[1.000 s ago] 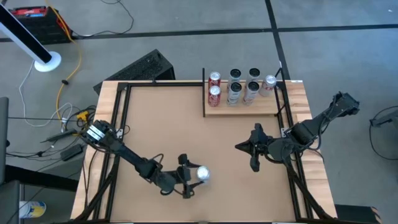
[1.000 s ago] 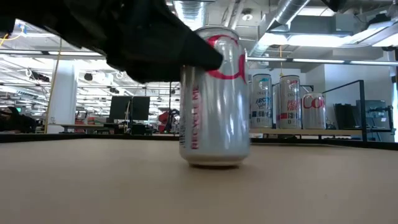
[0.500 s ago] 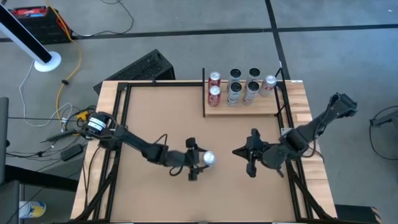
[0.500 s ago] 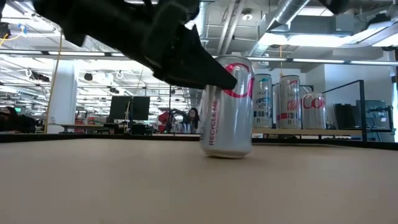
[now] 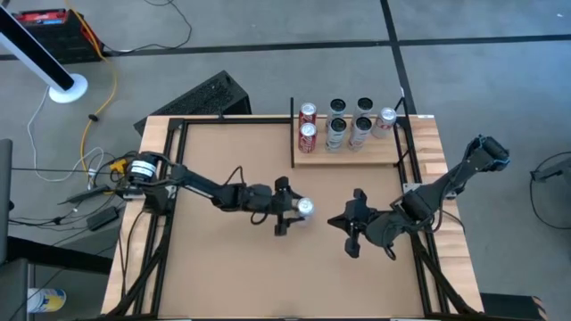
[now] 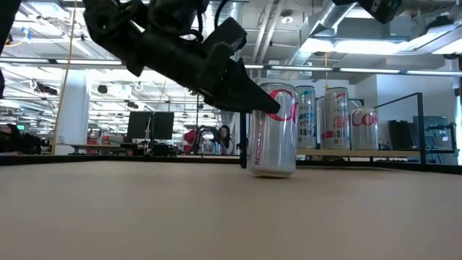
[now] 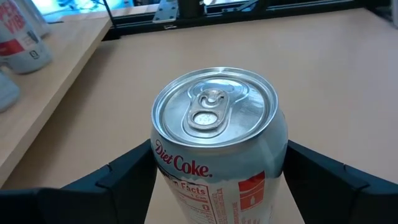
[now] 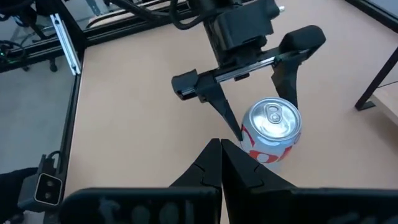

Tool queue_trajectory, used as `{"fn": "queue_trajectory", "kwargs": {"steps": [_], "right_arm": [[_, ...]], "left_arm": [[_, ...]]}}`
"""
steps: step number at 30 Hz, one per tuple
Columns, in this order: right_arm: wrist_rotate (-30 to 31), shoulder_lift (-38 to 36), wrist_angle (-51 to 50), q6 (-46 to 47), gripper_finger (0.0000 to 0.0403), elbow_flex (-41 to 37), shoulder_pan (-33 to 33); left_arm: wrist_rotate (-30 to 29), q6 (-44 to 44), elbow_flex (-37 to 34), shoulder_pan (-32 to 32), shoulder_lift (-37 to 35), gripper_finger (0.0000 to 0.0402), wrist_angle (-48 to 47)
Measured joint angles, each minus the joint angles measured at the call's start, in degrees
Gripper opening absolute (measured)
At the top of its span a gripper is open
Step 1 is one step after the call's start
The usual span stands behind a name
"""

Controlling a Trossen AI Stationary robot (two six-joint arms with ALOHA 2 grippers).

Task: Place canned beverage on shelf
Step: Put the white soda can on the shelf

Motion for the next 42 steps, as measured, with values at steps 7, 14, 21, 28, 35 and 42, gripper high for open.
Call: {"fn": "queue_trajectory", "kwargs": {"steps": [7,14,21,28,35,42], "right_arm": [[-0.17,-0.24,0.07,-0.20,0.0024,-0.03,-0.33],[-0.45,-0.24,0.01,-0.22,0.0024,-0.03,-0.33],[-1.89,-0.24,-0.01,-0.24,0.0024,-0.03,-0.71],[-4.57,-0.24,-0.31,-0.39,0.0024,-0.03,-2.58],[-7.27,-0.14,-0.64,-5.26,0.0024,-0.03,-4.86],[-8.61,2.67,6.20,-14.37,0.0032,0.03,-8.68]], "left_arm": [[1.97,-2.55,0.02,1.49,-0.02,0.0305,0.04],[1.44,-2.30,0.04,0.00,-0.02,0.0341,0.01],[1.47,-1.85,0.04,-0.93,-4.00,0.0346,-4.62],[-0.23,0.54,0.04,-1.02,-15.25,0.0346,-12.10],[-3.58,0.52,0.11,-1.04,-30.17,0.0346,-23.95],[-4.98,-6.74,-4.84,-1.29,-41.93,0.0346,-41.70]]}}
